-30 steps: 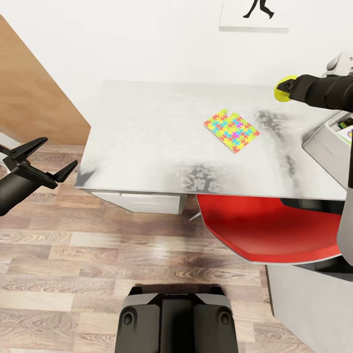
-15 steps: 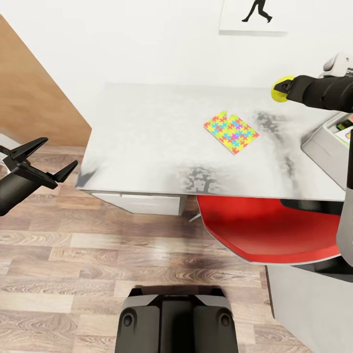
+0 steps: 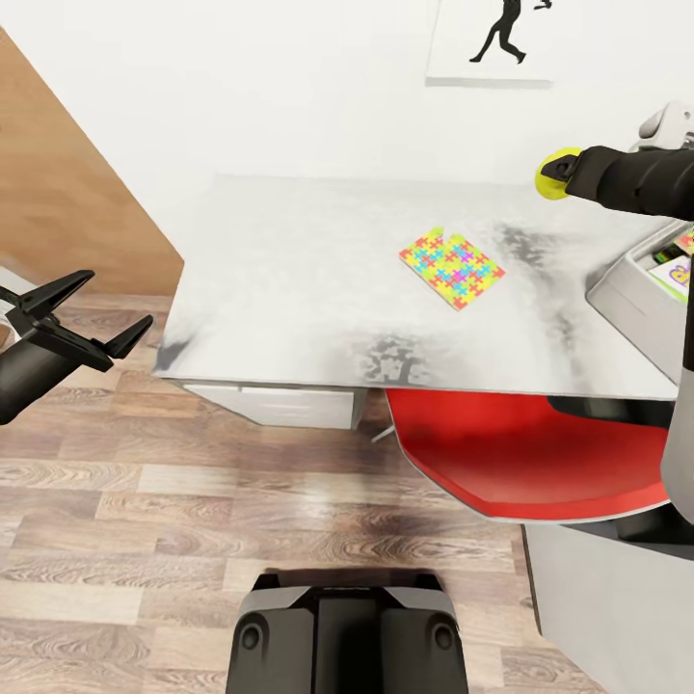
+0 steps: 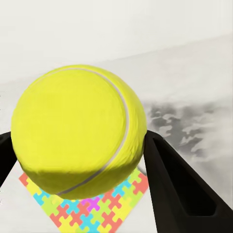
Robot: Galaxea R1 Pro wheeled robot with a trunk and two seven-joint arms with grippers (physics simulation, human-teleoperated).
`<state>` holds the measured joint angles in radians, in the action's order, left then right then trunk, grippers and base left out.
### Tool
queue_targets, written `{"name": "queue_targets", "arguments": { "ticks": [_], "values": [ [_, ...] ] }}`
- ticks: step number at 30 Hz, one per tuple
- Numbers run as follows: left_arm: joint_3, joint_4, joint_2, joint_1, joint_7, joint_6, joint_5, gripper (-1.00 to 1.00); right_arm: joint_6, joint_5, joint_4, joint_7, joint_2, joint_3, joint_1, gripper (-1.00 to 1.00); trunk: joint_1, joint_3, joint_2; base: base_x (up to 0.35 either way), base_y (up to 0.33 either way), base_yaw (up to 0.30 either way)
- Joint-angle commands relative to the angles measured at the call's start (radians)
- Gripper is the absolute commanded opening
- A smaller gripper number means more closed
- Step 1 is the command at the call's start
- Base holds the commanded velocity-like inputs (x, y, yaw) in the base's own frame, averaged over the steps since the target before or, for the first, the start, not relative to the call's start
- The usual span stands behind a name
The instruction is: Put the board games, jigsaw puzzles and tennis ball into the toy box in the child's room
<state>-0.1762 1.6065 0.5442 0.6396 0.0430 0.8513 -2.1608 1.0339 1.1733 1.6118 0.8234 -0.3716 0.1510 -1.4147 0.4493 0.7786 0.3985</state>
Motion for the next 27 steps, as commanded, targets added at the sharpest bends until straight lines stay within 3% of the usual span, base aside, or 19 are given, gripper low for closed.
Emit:
{"name": "queue_targets", "arguments": {
  "ticks": [1, 20, 27],
  "values": [
    [0.0, 0.0, 0.0, 0.0, 0.005, 0.003, 0.004, 1.0, 0.0, 0.012, 0.0, 0.011, -0.001, 0.002, -0.001, -1.0, 0.001, 0.0, 0.001, 0.0, 0.0, 0.0],
    [0.0, 0.0, 0.0, 0.001, 0.005, 0.003, 0.004, 1.0, 0.003, 0.04, 0.002, 0.013, -0.009, -0.012, -0.003, -1.0, 0.001, -0.031, 0.001, 0.0, 0.0, -0.062],
    [0.0, 0.0, 0.0, 0.0, 0.005, 0.003, 0.004, 1.0, 0.003, 0.044, 0.002, 0.012, -0.036, -0.034, -0.006, -1.0, 0.001, -0.043, 0.001, 0.0, 0.0, -0.122]
  ]
}}
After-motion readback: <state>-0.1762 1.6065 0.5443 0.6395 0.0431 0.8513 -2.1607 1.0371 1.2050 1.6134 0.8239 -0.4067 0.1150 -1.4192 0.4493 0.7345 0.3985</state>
